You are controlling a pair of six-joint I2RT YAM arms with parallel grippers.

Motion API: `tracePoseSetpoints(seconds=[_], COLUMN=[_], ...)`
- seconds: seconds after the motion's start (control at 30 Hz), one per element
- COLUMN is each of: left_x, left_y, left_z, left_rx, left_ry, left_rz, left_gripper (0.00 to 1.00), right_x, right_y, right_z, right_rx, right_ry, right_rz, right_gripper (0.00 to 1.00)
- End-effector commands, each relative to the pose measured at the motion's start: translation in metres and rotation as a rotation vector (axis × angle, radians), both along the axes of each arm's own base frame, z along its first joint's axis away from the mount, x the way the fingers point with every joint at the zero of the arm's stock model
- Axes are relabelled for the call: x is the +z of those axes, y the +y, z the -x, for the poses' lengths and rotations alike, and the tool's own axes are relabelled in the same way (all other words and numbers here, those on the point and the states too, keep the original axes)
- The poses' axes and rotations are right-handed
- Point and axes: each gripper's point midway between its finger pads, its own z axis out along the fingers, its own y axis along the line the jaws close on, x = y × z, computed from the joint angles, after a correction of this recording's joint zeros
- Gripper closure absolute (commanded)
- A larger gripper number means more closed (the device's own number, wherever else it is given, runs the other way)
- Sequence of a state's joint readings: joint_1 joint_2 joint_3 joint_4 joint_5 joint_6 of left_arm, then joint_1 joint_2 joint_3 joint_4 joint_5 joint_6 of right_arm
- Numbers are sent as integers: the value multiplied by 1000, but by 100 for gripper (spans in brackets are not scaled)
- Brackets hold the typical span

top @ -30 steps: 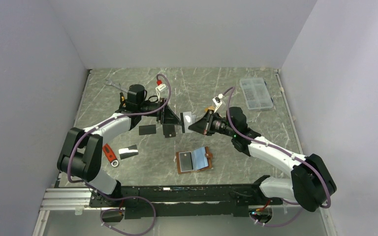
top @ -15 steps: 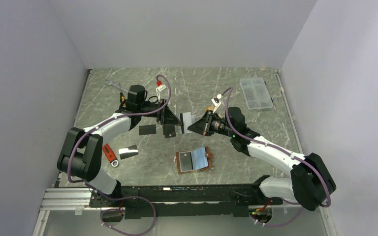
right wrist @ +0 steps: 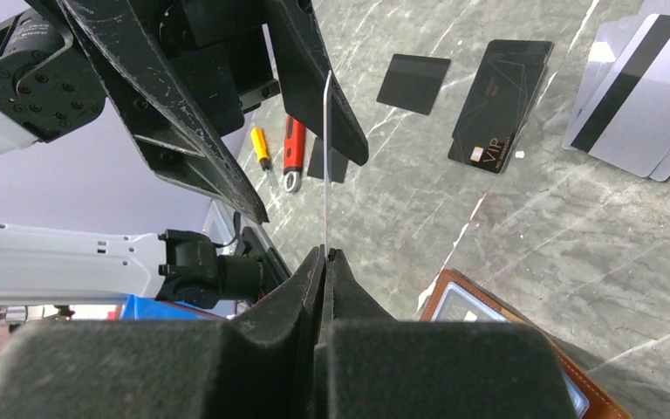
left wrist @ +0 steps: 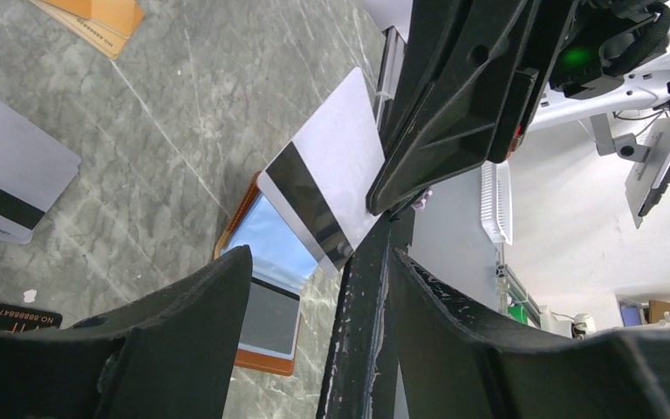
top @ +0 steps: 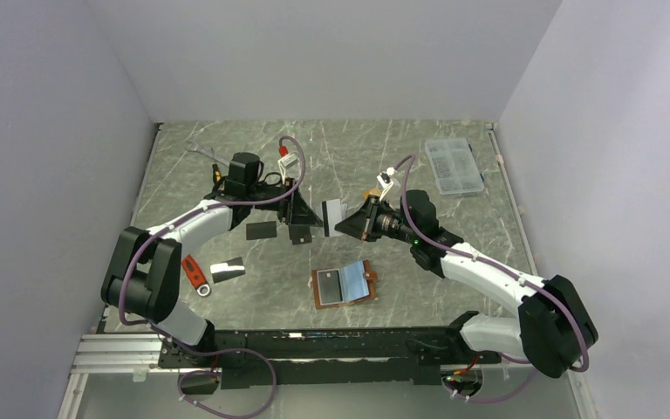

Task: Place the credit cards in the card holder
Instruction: Pick up the credit card from the center of the board.

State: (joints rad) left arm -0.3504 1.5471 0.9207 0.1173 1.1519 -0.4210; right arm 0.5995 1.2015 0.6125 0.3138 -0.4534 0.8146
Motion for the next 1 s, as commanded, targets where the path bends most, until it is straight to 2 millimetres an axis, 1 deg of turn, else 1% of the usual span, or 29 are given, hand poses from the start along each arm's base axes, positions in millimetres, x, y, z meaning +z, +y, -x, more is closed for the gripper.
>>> tracePoseSetpoints(seconds=[0.0, 0.1, 0.2, 0.33, 0.43, 0.53, 0.57, 0.63, 0.73, 0.83, 0.9, 0.97], left_x=[23, 27, 29, 33, 37, 39, 40, 40, 40, 42, 43, 45], left_y=[-1, -3, -4, -6, -6, -4, -4, -4, -4, -4, -4, -3], left_z=[-5, -3, 0, 4, 8, 11, 11, 12, 11, 12, 14, 15], left_rx=[3, -8, -25, -50, -67, -74, -76, -78, -79, -83, -90, -95], left_ry=[-107, -104, -77, -55, -61, -68, -70, -66, -62, -55, -49, -46], left_rz=[12, 38, 65, 102, 123, 128, 130, 131, 130, 138, 144, 152], left_gripper=[35, 35, 38, 43, 49, 56, 61, 68, 81, 84, 86, 89], right_x=[29, 27, 28, 27, 25, 23, 22, 22, 26, 31, 38, 45], right_y=[3, 7, 14, 23, 26, 24, 22, 21, 22, 24, 24, 23], right_z=[-6, -4, -3, -3, -4, -6, -6, -6, -5, -6, -6, -8], right_rx=[1, 21, 41, 63, 60, 42, 34, 25, 31, 39, 44, 45], right_ry=[-73, -59, -56, -52, -46, -48, -47, -50, -58, -66, -75, -84], right_rz=[-50, -73, -100, -109, -110, -103, -99, -97, -107, -123, -151, -176], right_gripper=[100, 100, 100, 100, 100, 100, 100, 100, 100, 100, 99, 92])
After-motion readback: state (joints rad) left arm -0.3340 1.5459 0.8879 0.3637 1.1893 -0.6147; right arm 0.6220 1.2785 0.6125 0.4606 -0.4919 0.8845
